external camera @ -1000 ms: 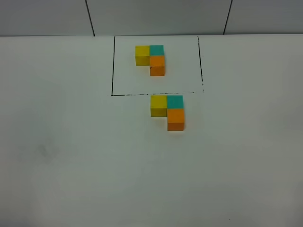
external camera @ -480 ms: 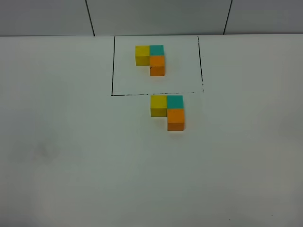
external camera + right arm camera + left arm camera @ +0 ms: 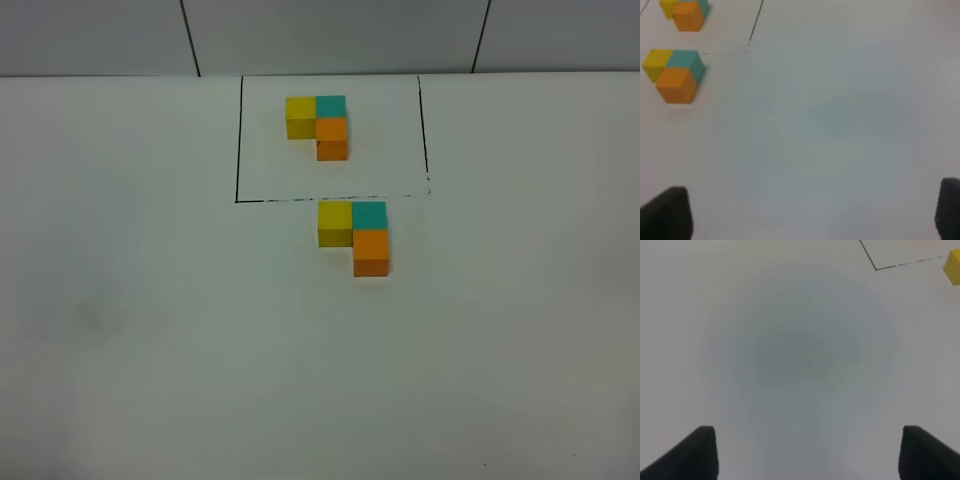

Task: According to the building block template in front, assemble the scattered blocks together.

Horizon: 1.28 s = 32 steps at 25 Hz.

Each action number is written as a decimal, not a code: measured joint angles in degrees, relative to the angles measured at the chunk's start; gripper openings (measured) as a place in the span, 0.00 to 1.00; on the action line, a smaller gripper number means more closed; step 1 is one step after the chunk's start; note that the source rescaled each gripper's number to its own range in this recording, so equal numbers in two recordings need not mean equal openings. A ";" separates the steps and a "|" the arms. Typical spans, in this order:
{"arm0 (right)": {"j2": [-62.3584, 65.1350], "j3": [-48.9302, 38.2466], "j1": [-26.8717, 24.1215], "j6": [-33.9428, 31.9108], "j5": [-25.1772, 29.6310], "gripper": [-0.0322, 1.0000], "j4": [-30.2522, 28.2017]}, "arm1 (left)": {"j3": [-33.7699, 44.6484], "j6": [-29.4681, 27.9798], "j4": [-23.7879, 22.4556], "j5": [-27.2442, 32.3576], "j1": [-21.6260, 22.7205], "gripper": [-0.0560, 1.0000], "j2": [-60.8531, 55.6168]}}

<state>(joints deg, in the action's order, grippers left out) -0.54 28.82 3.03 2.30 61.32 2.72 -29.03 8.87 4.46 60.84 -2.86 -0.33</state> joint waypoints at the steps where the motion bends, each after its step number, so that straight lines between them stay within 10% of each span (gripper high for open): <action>1: 0.00 0.00 0.00 0.00 0.00 0.96 0.00 | 0.00 0.00 0.00 0.00 0.00 0.69 0.00; 32: 0.00 -0.06 -1.85 0.00 -0.05 0.93 -0.11 | 0.00 0.00 0.00 0.00 0.00 0.69 0.00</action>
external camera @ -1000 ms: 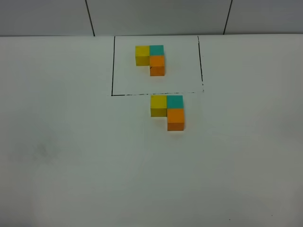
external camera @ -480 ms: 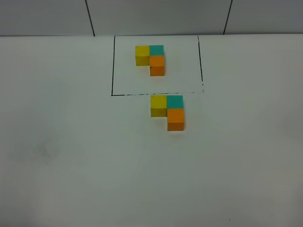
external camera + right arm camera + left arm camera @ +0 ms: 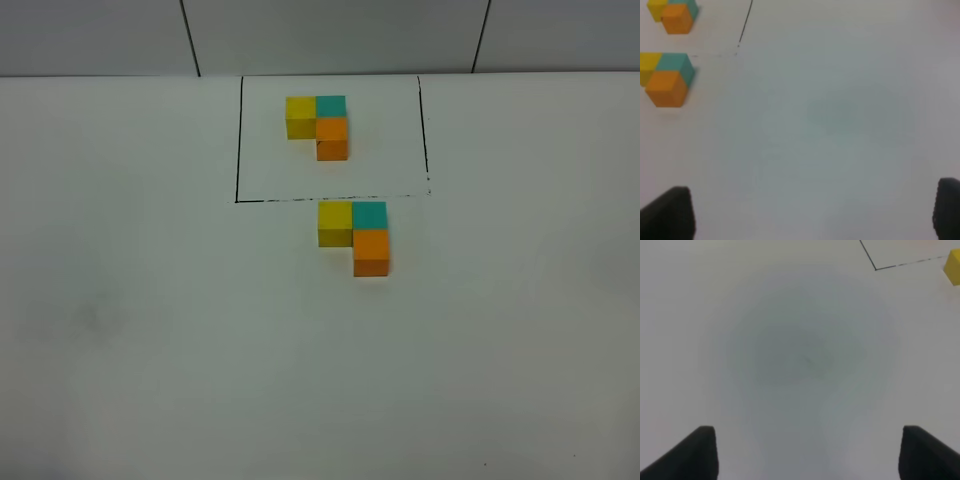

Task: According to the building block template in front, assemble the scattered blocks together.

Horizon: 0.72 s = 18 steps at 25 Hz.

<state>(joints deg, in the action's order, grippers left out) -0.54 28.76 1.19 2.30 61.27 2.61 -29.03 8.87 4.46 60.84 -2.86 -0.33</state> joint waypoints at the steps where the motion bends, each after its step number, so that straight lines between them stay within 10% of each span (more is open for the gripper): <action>1: 0.00 0.00 0.00 0.00 0.00 0.93 0.00 | 0.00 0.00 0.00 0.00 0.00 0.69 0.00; 18: 0.00 0.00 0.00 0.00 0.00 0.85 0.00 | 0.00 0.00 0.00 0.00 0.00 0.69 0.00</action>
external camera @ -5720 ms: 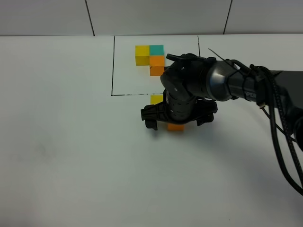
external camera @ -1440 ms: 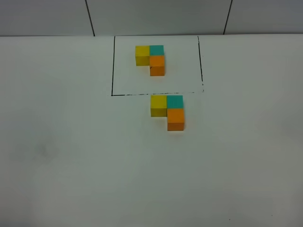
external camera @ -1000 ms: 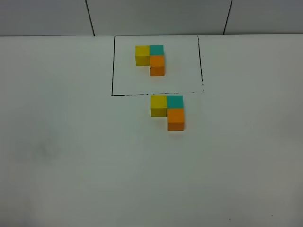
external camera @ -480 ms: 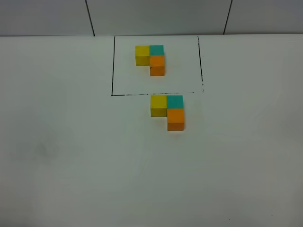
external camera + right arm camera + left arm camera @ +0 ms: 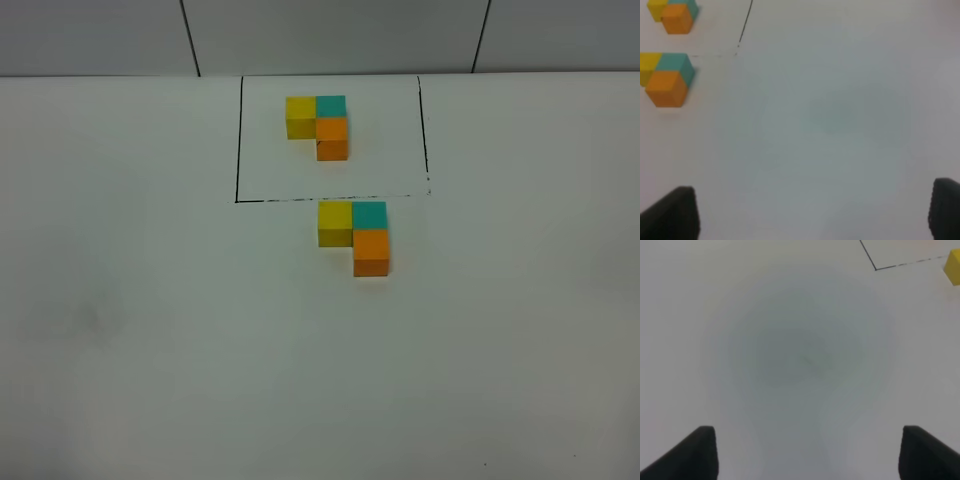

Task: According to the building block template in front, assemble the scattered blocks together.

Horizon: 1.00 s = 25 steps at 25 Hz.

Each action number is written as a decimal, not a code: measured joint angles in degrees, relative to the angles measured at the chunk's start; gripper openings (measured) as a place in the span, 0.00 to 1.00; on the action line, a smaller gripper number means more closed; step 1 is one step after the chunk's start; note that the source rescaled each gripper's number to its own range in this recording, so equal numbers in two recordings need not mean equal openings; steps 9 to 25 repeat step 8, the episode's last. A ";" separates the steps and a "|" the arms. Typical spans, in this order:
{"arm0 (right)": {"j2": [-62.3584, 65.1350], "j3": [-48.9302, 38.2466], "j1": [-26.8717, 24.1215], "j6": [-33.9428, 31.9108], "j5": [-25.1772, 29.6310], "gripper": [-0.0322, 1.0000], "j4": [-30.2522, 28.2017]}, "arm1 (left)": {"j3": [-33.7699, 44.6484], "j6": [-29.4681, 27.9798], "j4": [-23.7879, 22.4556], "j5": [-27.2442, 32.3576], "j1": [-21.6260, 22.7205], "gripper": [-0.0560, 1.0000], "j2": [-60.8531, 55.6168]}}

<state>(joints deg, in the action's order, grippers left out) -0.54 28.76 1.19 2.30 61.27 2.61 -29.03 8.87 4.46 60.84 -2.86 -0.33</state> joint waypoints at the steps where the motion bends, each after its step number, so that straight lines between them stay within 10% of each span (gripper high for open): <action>1: 0.00 0.00 0.00 0.00 0.00 0.85 0.00 | 0.00 0.00 0.00 0.00 0.00 0.69 0.00; 25: 0.00 0.00 0.00 0.00 0.00 0.83 0.00 | 0.00 0.00 0.00 0.00 0.00 0.69 0.00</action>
